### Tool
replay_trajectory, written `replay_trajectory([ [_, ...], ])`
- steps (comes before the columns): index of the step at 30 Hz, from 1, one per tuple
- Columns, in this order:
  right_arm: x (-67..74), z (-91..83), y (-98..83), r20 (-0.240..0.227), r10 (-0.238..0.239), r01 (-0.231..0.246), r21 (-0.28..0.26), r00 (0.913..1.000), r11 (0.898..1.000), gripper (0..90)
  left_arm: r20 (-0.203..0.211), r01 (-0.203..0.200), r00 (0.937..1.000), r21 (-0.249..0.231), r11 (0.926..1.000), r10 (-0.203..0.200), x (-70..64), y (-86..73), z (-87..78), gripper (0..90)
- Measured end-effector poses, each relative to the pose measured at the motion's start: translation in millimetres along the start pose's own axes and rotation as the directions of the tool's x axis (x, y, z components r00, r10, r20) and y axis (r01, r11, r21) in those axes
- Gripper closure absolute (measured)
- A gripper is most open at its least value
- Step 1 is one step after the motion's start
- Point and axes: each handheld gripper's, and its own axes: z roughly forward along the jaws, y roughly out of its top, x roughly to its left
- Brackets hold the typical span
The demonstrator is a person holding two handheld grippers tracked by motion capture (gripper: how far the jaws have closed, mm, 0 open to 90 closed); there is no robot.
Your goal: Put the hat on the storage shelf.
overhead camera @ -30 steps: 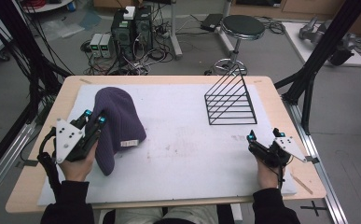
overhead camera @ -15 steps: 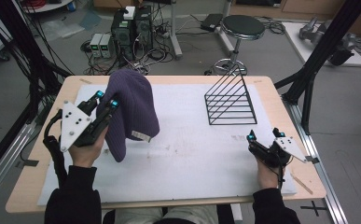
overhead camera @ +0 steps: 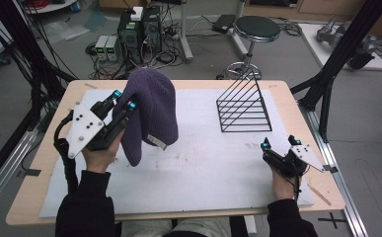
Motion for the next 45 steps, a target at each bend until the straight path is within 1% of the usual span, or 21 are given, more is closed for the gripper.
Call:
replay_trajectory([
  [2,0.9,-0.4,0.1,-0.003,0.005,-0.005,-0.001,1.0,1.0,11.0,0.01,0.001,1.0,-0.012,0.9999,-0.001,-1.3,2.4,1.9,79.3],
  [6,1.7,-1.0,1.6,-0.023,-0.011,0.01,-0.021,0.9997,1.0,11.0,0.028,0.002,0.9996,-0.028,0.9996,-0.001,-3.3,3.6,5.8,79.3],
  [9,3.4,-0.7,6.8,-0.076,-0.009,0.005,-0.044,0.9971,0.999,11.0,0.037,0.005,0.9993,-0.032,0.9995,-0.003,-3.7,3.1,7.9,79.3],
  [10,5.0,-1.1,10.4,-0.104,0.004,-0.009,-0.046,0.9945,0.999,10.9,0.044,0.009,0.999,-0.041,0.9991,-0.007,-4.3,3.0,9.6,79.3],
  [11,5.9,-0.9,12.5,-0.119,0.005,-0.012,-0.06,0.9929,0.998,10.9,0.049,0.011,0.9987,-0.044,0.999,-0.009,-4.6,3.2,10.6,79.3],
  [12,7.6,-0.8,15.7,-0.143,0.008,-0.017,-0.061,0.9897,0.998,11.0,0.051,0.011,0.9986,-0.046,0.9989,-0.008,-5.0,3.5,11.5,79.3],
  [15,14.2,2.1,25.6,-0.211,-0.014,-0.002,-0.074,0.9774,0.997,11.0,0.064,0.005,0.998,-0.048,0.9988,-0.002,-5.5,4.9,14.5,79.0],
  [16,16.7,3.3,28.6,-0.232,-0.026,0.009,-0.075,0.9723,0.997,10.9,0.065,0.005,0.9979,-0.05,0.9987,-0.001,-5.6,5.5,15.1,79.1],
  [18,21.5,5.9,33.6,-0.275,-0.032,0.011,-0.078,0.9608,0.997,11.0,0.068,0.006,0.9977,-0.053,0.9986,-0.002,-5.6,6.3,15.5,79.0],
  [19,23.5,7.0,35.6,-0.292,-0.032,0.01,-0.078,0.956,0.997,11.0,0.079,0.003,0.9969,-0.057,0.9983,0.002,-4.9,8.0,16.2,79.0],
  [21,27.2,9.6,38.6,-0.312,-0.038,0.016,-0.072,0.9494,0.997,10.9,0.084,0.0,0.9964,-0.059,0.9983,0.005,-4.5,10.0,17.0,79.0],
  [22,28.9,11.2,39.9,-0.323,-0.051,0.029,-0.071,0.9449,0.997,11.0,0.084,0.0,0.9964,-0.059,0.9983,0.005,-4.5,10.0,17.0,79.0],
  [25,31.6,12.6,41.7,-0.332,-0.055,0.034,-0.068,0.9416,0.997,11.0,0.088,-0.001,0.9961,-0.065,0.9979,0.007,-4.4,12.4,17.9,79.1],
  [26,34.3,14.9,44.5,-0.35,-0.056,0.034,-0.07,0.9349,0.997,11.0,0.089,-0.004,0.996,-0.067,0.9978,0.01,-4.6,13.9,19.0,79.0],
  [29,41.3,18.1,49.7,-0.377,-0.066,0.042,-0.072,0.9239,0.997,10.9,0.094,-0.003,0.9956,-0.072,0.9974,0.01,-5.1,15.0,20.3,79.0],
  [31,47.2,20.8,53.6,-0.401,-0.075,0.05,-0.072,0.913,0.996,10.9,0.095,-0.004,0.9954,-0.075,0.9972,0.011,-6.0,15.7,21.2,79.0],
  [35,59.1,26.5,61.6,-0.459,-0.089,0.062,-0.073,0.884,0.995,10.9,0.096,-0.006,0.9953,-0.079,0.9969,0.013,-6.1,16.4,22.8,78.8],
  [37,64.2,29.1,66.3,-0.479,-0.091,0.062,-0.075,0.8731,0.995,10.9,0.094,-0.011,0.9954,-0.082,0.9965,0.019,-5.7,17.5,23.0,78.8],
  [39,68.2,31.5,71.8,-0.515,-0.075,0.045,-0.07,0.8541,0.997,10.9,0.094,-0.009,0.9954,-0.088,0.9961,0.017,-4.8,18.1,23.3,78.8],
  [42,74.0,36.0,79.7,-0.566,-0.057,0.021,-0.069,0.8221,0.997,11.0,0.096,-0.002,0.9953,-0.095,0.9955,0.011,-3.1,19.3,23.8,78.8],
  [45,80.0,42.3,85.4,-0.613,-0.049,0.017,-0.058,0.7888,0.998,11.0,0.098,0.006,0.9952,-0.1,0.995,0.004,-3.3,20.6,26.1,78.8],
])
